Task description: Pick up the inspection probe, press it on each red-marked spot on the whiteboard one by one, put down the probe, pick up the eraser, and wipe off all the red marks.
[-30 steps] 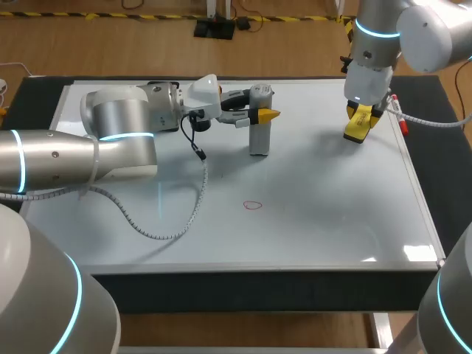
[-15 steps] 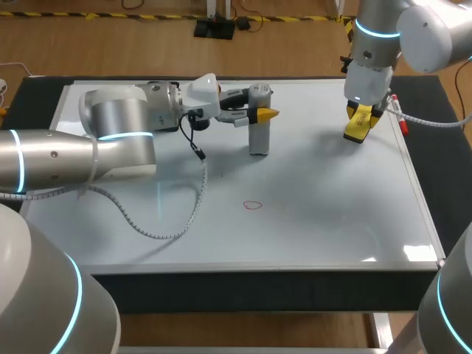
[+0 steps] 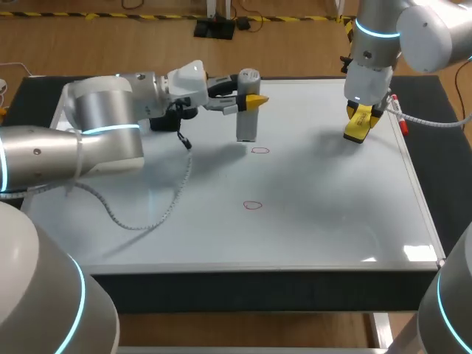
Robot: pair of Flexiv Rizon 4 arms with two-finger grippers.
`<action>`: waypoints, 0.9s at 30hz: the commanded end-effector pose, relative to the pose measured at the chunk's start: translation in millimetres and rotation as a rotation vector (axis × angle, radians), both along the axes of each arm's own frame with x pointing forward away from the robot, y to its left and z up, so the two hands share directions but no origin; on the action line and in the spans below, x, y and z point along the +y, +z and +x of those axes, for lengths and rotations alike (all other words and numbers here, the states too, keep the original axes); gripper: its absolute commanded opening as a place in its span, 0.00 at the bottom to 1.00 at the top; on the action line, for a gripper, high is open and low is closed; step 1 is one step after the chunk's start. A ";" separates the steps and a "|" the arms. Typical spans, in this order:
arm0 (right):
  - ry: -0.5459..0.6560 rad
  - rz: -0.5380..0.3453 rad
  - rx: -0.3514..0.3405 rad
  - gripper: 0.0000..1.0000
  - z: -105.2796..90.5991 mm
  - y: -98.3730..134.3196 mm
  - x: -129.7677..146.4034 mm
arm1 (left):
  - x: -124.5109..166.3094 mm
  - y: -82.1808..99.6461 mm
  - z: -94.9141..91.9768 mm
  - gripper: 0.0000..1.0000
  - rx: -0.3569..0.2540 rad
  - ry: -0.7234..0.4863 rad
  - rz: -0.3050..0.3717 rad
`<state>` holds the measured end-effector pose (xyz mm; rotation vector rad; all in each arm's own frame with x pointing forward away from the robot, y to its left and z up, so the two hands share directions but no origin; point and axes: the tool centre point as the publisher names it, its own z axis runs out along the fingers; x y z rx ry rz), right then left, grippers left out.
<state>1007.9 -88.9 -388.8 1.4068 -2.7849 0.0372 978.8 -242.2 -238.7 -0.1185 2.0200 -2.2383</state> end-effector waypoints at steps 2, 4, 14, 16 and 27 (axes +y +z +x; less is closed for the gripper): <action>0.002 -0.004 0.001 0.00 0.8 0.7 -0.4 | 34.9 15.1 -12.0 0.00 0.001 0.032 0.017; 0.002 -0.004 0.001 0.00 0.8 0.7 -0.4 | 46.2 18.4 -12.8 0.00 -0.002 0.043 0.019; 0.002 -0.004 0.001 0.00 0.8 0.7 -0.4 | 111.7 31.2 -16.3 0.00 -0.023 0.124 0.016; 0.002 -0.004 0.001 0.00 0.8 0.7 -0.4 | 123.7 33.3 -18.5 0.00 -0.029 0.136 0.020; 0.002 -0.004 0.001 0.00 0.8 0.7 -0.4 | 191.0 35.4 -30.0 0.00 -0.039 0.230 0.009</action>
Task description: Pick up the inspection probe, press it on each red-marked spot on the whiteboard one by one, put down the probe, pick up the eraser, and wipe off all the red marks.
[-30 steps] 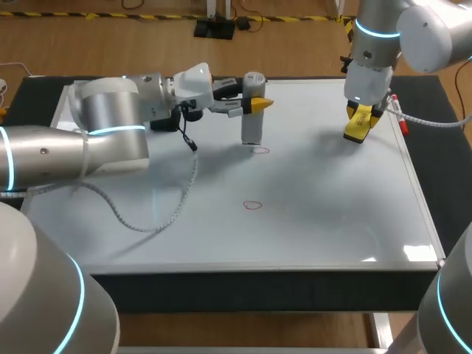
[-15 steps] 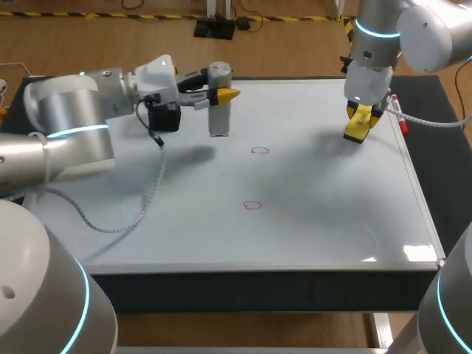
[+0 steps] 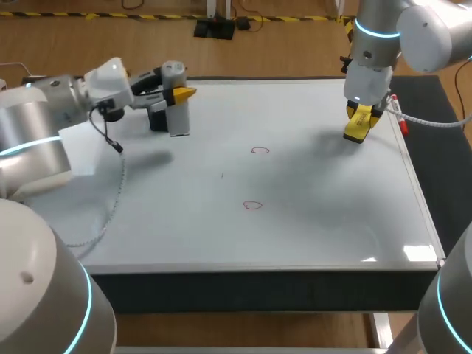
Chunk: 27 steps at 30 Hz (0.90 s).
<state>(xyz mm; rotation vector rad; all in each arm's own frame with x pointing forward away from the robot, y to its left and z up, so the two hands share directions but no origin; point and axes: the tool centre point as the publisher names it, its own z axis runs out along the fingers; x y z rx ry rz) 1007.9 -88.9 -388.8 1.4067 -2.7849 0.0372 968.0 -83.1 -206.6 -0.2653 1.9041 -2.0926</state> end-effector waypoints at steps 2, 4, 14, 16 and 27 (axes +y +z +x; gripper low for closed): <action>0.002 -0.004 0.001 0.00 0.7 0.8 -0.4 | 41.5 2.6 -20.7 0.00 -0.001 0.039 0.001; 0.002 -0.004 0.001 0.00 0.7 0.8 -0.4 | 49.8 1.5 -22.3 0.00 0.001 0.051 0.002; 0.002 -0.004 0.001 0.00 0.7 0.8 -0.4 | 77.3 -3.1 -28.8 0.00 0.004 0.090 -0.004; 0.002 -0.004 0.001 0.00 0.7 0.8 -0.4 | 77.3 -3.1 -28.8 0.00 0.004 0.090 -0.004; 0.038 -0.019 0.001 0.00 -0.2 4.0 10.4 | 77.3 -3.1 -28.8 0.00 0.004 0.090 -0.004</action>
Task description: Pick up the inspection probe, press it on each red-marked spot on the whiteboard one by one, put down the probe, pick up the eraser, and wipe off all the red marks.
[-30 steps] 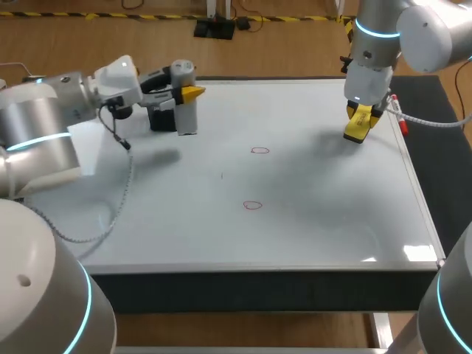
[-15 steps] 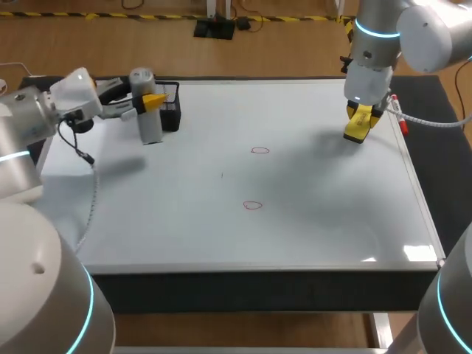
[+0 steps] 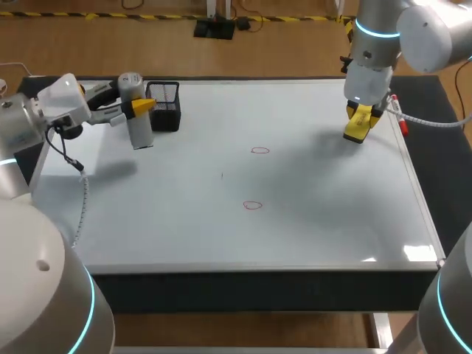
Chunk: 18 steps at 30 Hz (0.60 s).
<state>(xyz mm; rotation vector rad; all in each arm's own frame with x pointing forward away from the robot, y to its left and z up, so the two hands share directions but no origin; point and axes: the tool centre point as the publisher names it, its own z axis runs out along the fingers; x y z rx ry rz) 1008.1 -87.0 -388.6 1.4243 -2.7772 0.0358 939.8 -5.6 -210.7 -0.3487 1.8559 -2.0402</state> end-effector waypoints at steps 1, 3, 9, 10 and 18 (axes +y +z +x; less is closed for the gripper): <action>0.034 -0.025 0.001 0.00 -0.8 4.6 12.8 | -0.2 1.0 -0.6 0.00 0.000 0.002 0.000; 0.066 -0.035 0.000 0.00 -1.9 6.2 24.0 | -0.2 1.0 -0.6 0.00 0.000 0.002 0.000; 0.181 -0.057 -0.013 0.00 -10.8 8.6 74.8 | -0.2 1.0 -0.6 0.00 0.000 0.002 0.000; 0.194 -0.053 -0.014 0.00 -12.5 9.0 80.9 | -0.2 1.0 -0.6 0.00 0.000 0.002 0.000; 0.346 -0.036 -0.024 0.00 -37.0 7.9 156.1 | -0.2 1.0 -0.6 0.00 0.000 0.002 0.000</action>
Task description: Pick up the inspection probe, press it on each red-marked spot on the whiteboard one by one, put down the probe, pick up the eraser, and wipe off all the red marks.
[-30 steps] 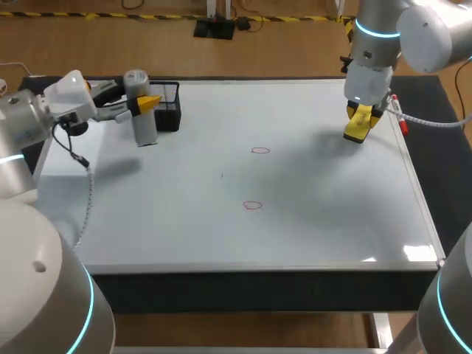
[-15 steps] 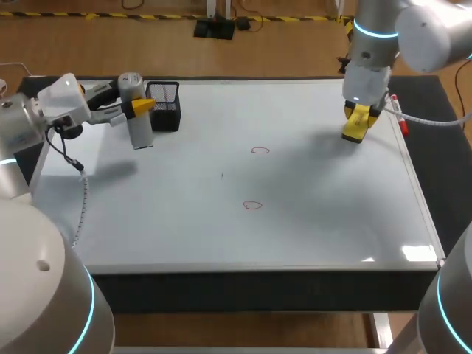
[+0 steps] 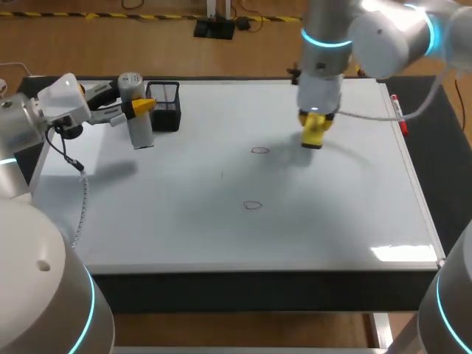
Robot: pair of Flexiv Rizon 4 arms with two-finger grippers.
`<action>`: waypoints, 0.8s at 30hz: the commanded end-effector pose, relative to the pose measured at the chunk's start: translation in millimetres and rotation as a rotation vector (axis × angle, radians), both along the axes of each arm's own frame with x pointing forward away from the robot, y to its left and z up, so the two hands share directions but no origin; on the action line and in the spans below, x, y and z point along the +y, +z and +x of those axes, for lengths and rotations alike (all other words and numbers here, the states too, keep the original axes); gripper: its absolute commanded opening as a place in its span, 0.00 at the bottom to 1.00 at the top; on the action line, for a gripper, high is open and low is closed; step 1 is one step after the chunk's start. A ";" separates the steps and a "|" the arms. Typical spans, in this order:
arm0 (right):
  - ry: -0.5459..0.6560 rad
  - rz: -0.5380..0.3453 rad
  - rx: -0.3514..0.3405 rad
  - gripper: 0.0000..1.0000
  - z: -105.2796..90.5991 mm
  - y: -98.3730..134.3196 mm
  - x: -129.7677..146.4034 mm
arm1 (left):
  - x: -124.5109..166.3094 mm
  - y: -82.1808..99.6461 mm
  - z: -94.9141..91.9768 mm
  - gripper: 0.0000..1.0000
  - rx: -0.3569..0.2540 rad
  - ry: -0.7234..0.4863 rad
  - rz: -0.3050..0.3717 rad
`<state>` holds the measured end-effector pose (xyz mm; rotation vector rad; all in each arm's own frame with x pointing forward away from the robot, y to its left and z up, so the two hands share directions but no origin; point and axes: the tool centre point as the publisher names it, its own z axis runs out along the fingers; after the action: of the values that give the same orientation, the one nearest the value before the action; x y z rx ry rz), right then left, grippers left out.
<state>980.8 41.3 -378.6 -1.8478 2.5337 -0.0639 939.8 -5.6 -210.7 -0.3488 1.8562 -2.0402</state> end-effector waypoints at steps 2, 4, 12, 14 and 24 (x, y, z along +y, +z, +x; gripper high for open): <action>0.065 -0.033 0.000 0.00 -15.2 -2.5 43.1 | -0.2 1.0 -0.6 0.00 -0.001 0.002 0.000; 0.087 -0.036 0.003 0.00 -18.4 -3.1 54.6 | -0.2 1.0 -0.6 0.00 -0.001 0.002 0.000; 0.163 -0.030 0.019 0.00 -28.2 -6.1 101.8 | -0.2 1.0 -0.6 0.00 -0.001 0.002 0.000; 0.178 -0.031 0.020 0.00 -29.5 -7.2 113.6 | -0.2 1.0 -0.6 0.00 -0.001 0.002 0.000; 0.205 -0.022 0.034 0.00 -24.3 -16.2 147.5 | -0.2 1.0 -0.6 0.00 -0.001 0.002 0.000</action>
<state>949.1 180.6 -390.7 -2.0939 2.3268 -0.0194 939.8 -5.6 -210.6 -0.3487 1.8563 -2.0403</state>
